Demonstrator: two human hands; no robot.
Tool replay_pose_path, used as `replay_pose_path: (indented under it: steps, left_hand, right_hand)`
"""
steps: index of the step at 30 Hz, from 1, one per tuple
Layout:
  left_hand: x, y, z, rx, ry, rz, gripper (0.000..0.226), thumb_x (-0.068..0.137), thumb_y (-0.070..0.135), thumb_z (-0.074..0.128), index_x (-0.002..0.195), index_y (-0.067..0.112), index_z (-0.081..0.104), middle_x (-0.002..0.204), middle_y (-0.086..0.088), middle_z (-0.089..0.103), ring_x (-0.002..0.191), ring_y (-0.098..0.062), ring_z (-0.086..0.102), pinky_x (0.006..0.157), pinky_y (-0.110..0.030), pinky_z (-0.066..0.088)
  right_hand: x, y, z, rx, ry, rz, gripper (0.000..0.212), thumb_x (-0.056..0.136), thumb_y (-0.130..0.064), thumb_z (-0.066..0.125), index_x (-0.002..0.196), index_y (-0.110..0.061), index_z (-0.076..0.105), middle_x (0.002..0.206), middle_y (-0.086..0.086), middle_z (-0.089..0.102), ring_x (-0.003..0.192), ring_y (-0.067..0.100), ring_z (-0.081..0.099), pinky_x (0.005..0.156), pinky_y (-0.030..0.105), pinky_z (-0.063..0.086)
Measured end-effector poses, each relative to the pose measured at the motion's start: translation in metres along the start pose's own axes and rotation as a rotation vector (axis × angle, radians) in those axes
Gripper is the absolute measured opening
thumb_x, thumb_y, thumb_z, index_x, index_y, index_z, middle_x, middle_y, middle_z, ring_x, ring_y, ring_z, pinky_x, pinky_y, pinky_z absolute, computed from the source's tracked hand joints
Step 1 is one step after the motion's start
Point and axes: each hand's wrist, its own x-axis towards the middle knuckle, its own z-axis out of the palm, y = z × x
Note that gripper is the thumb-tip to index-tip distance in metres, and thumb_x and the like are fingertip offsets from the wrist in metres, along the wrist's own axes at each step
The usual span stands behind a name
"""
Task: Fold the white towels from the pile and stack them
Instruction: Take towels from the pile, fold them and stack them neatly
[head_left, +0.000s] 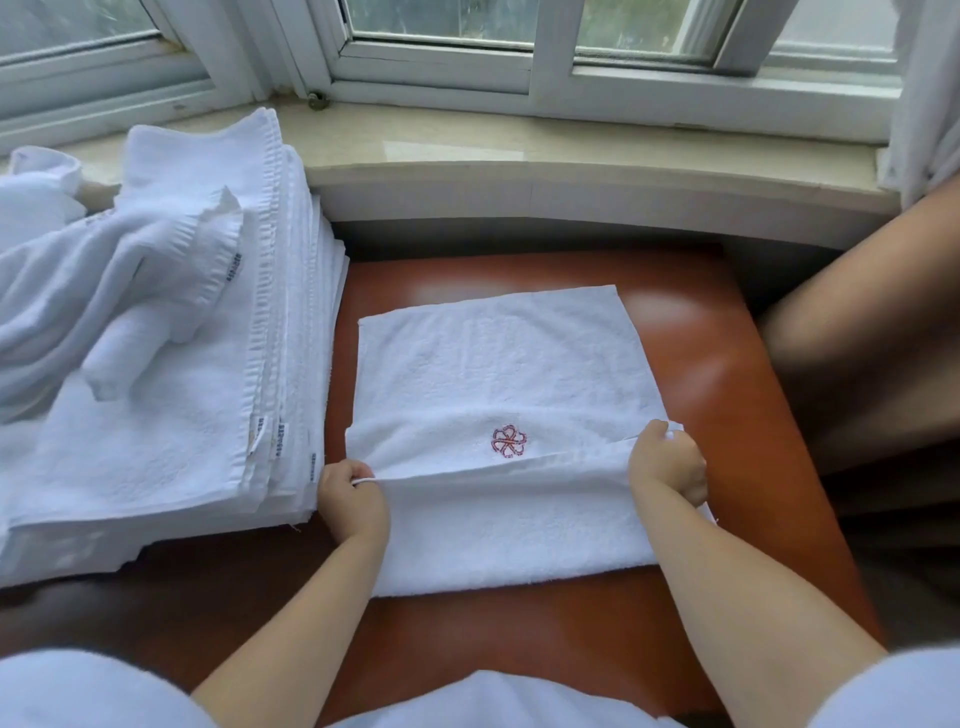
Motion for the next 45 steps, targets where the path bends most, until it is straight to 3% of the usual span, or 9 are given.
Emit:
replay_pose_path:
  steps: [7,12,24,29,32,36,41,43,45]
  left_hand:
    - [0.005,0.01,0.005,0.003,-0.045,-0.043,0.031,0.073,-0.017,0.041,0.065,0.009,0.056,0.09,-0.01,0.055,0.084,-0.028,0.052,0.074,-0.03,0.041]
    - [0.048,0.056,0.026,-0.016,-0.019,0.044,0.024,0.087,0.001,0.047,0.094,0.008,0.069,0.096,-0.003,0.064,0.09,-0.021,0.056,0.078,-0.028,0.041]
    - [0.131,0.107,0.084,0.103,0.086,0.025,0.025,0.097,0.022,0.052,0.105,0.001,0.064,0.108,-0.016,0.064,0.104,-0.033,0.057,0.094,-0.039,0.044]
    - [0.156,0.108,0.103,0.339,-0.104,-0.113,0.036,0.088,0.026,0.059,0.107,-0.003,0.066,0.125,-0.023,0.054,0.113,-0.04,0.052,0.1,-0.043,0.041]
    - [0.164,0.119,0.109,0.168,-0.217,-0.228,0.022,0.082,0.021,0.062,0.075,0.0,0.059,0.094,-0.019,0.052,0.081,-0.037,0.052,0.078,-0.044,0.05]
    - [0.178,0.136,0.103,0.198,-0.414,-0.409,0.038,0.086,0.025,0.063,0.12,0.008,0.057,0.114,-0.008,0.059,0.104,-0.029,0.057,0.091,-0.035,0.047]
    - [0.177,0.152,0.095,0.282,-0.52,-0.408,0.046,0.087,0.02,0.063,0.129,0.008,0.051,0.123,-0.015,0.054,0.111,-0.032,0.055,0.089,-0.035,0.045]
    - [0.178,0.154,0.094,0.343,-0.387,-0.202,0.027,0.092,0.016,0.053,0.117,0.007,0.057,0.118,-0.015,0.057,0.111,-0.034,0.055,0.091,-0.035,0.048]
    - [0.174,0.15,0.093,0.149,-0.245,0.032,0.011,0.093,0.017,0.044,0.088,0.013,0.052,0.088,-0.004,0.054,0.084,-0.024,0.053,0.068,-0.031,0.045]
  right_hand:
    - [0.005,-0.016,-0.003,-0.059,0.031,-0.162,0.049,0.1,-0.039,0.029,0.093,-0.006,0.064,0.097,0.017,0.066,0.085,0.034,0.057,0.072,0.035,0.036]
    - [0.025,-0.083,0.0,0.054,0.068,-0.389,0.033,0.092,-0.025,0.028,0.105,-0.007,0.051,0.101,0.019,0.066,0.094,0.037,0.06,0.087,0.038,0.038]
    - [0.094,-0.159,0.051,0.136,0.0,-0.44,0.028,0.103,-0.017,0.031,0.119,-0.007,0.051,0.124,0.012,0.052,0.113,0.029,0.049,0.093,0.037,0.04]
    - [0.118,-0.176,0.071,0.129,-0.273,-0.369,0.016,0.095,-0.021,0.05,0.103,-0.013,0.061,0.119,0.009,0.051,0.099,0.026,0.053,0.081,0.031,0.046]
    - [0.124,-0.192,0.068,0.299,-0.475,-0.327,0.005,0.09,-0.018,0.061,0.089,-0.012,0.061,0.092,0.002,0.057,0.076,0.016,0.051,0.058,0.023,0.04]
    - [0.13,-0.189,0.051,0.141,-0.585,-0.366,0.028,0.085,-0.02,0.067,0.109,-0.011,0.057,0.103,0.005,0.055,0.079,0.014,0.052,0.065,0.027,0.044]
    - [0.123,-0.175,0.033,-0.647,-0.18,-0.665,0.034,0.097,-0.025,0.042,0.125,-0.01,0.054,0.124,0.012,0.051,0.114,0.029,0.048,0.091,0.037,0.042]
    - [0.113,-0.175,0.035,-0.521,-0.008,-0.766,0.029,0.099,-0.017,0.036,0.117,-0.005,0.055,0.119,0.013,0.051,0.109,0.029,0.049,0.088,0.037,0.041]
    - [0.104,-0.178,0.037,-0.109,0.032,-0.764,0.029,0.103,-0.02,0.031,0.11,-0.001,0.052,0.116,0.015,0.05,0.098,0.031,0.051,0.08,0.038,0.039]
